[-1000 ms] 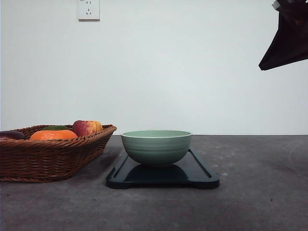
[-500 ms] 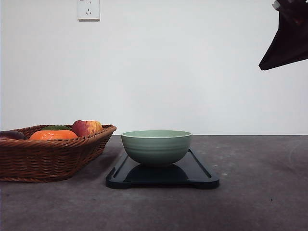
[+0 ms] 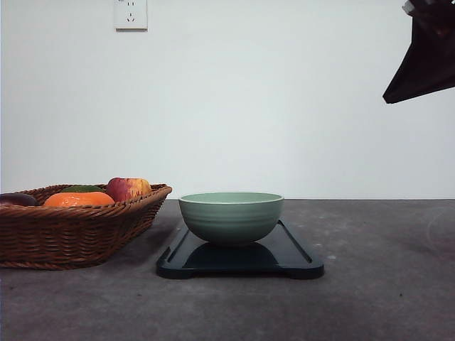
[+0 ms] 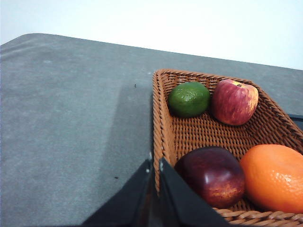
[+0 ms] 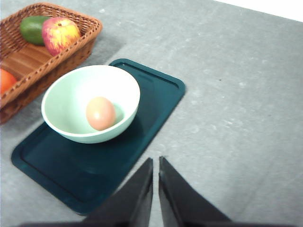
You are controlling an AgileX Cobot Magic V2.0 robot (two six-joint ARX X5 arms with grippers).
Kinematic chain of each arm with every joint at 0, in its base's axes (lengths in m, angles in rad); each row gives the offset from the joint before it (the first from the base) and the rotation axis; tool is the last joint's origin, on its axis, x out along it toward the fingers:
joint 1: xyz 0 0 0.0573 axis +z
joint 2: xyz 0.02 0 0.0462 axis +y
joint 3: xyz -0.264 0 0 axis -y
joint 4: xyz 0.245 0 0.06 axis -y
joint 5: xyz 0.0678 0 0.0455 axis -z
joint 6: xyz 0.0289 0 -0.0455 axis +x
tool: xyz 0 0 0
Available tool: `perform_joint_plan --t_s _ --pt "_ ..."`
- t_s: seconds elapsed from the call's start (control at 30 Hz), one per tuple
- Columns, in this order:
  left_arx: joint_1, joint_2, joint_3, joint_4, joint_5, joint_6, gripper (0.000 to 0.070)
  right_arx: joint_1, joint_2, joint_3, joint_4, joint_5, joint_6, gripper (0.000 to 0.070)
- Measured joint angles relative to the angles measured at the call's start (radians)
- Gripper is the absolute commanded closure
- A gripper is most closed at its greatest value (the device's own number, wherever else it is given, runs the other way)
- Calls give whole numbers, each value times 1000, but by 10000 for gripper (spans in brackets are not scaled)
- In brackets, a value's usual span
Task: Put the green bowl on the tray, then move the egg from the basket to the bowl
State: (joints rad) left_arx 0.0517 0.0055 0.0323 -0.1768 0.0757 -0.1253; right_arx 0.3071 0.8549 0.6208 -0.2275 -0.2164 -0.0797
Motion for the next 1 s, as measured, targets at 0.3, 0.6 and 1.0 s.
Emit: perform_joint_plan --t_s 0.3,0.6,1.0 --pt "0 0 0 0 0 0 681 -136 -290 -223 71 87 -26 687" --pt "0 0 0 0 0 0 681 -253 -677 -567 258 122 44 687" --pt "0 0 0 0 0 0 681 -283 -852 -605 209 194 89 687"
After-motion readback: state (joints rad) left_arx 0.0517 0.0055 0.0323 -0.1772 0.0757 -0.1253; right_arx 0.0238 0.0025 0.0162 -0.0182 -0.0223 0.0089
